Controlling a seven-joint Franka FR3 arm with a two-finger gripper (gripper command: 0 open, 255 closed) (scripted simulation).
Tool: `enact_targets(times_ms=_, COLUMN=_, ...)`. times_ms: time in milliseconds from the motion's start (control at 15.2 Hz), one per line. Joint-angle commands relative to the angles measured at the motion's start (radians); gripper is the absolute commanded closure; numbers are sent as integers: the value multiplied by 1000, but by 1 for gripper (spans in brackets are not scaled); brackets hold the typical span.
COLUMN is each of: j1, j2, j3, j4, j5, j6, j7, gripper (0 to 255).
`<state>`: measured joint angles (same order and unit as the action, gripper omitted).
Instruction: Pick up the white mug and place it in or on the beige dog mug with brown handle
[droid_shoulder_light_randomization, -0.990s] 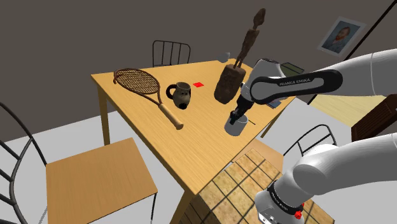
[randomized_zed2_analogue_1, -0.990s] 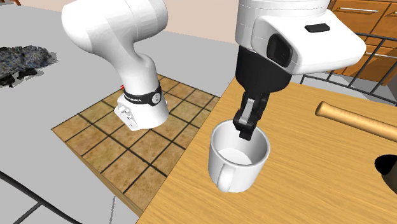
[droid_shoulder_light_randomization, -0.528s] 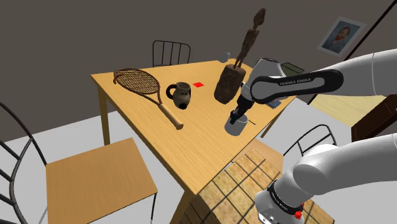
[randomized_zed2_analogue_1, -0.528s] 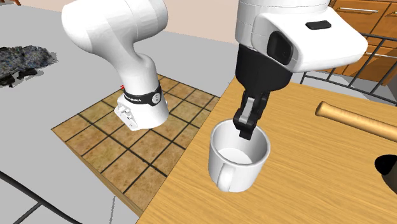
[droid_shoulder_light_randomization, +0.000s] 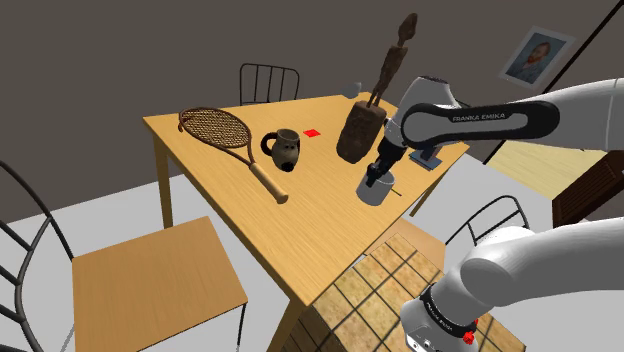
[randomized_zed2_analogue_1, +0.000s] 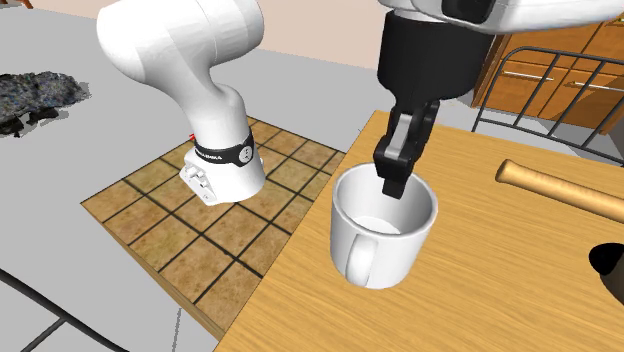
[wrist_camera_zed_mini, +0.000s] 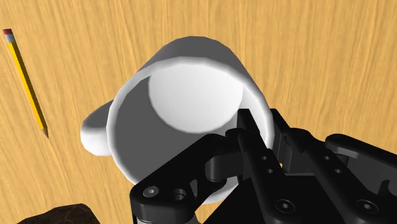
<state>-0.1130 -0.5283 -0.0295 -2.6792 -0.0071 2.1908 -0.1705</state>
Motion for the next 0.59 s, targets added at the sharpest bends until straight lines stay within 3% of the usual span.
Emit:
enact_targets(times_ms=0, j1=0, j2=-14, j3=0, j4=21, j5=0, j6=-36, j7=0, gripper=255)
enact_targets(times_ms=528, j1=0, j2=-56, j3=2, j4=102, j5=0, j6=-158, j7=1, gripper=255)
